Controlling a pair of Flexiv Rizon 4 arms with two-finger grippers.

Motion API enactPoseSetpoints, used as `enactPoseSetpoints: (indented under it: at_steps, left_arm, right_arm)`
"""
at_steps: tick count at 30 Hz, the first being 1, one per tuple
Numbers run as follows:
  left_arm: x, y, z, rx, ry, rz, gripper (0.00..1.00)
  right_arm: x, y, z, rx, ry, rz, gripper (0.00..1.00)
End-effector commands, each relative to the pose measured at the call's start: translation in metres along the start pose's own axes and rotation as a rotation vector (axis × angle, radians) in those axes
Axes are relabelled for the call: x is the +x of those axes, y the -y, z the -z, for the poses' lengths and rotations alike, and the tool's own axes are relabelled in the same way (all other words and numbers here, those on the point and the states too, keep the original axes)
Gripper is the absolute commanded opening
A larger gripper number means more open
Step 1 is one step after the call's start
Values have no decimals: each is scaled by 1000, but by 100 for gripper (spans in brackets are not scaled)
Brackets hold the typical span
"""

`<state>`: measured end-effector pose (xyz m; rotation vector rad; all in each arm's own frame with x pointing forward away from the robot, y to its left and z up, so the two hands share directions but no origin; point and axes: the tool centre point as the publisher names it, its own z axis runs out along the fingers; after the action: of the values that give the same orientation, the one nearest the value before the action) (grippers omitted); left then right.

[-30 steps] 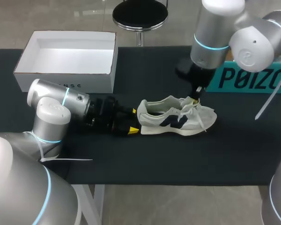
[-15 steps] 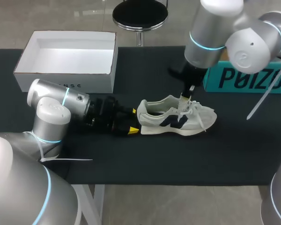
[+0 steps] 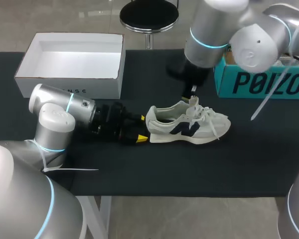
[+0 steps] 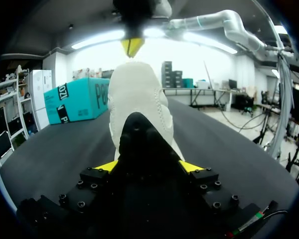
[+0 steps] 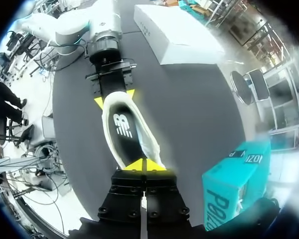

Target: Take the shoe out of the shoebox, open the shoe tongue, remove and reinsert the insole, then place the shoe into the shoebox

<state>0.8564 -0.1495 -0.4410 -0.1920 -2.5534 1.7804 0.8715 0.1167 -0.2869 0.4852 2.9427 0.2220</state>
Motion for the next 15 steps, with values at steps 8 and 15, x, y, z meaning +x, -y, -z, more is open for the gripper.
enactPoseSetpoints:
  at_steps: [8, 15]
  left_arm:
    - [-1, -1, -2, -2, -1, 0, 0]
    - [-1, -1, -2, -2, -1, 0, 0]
  right_arm:
    - [6, -21, -32, 89, -75, 63, 0]
    - [12, -25, -48, 176, -116, 131, 0]
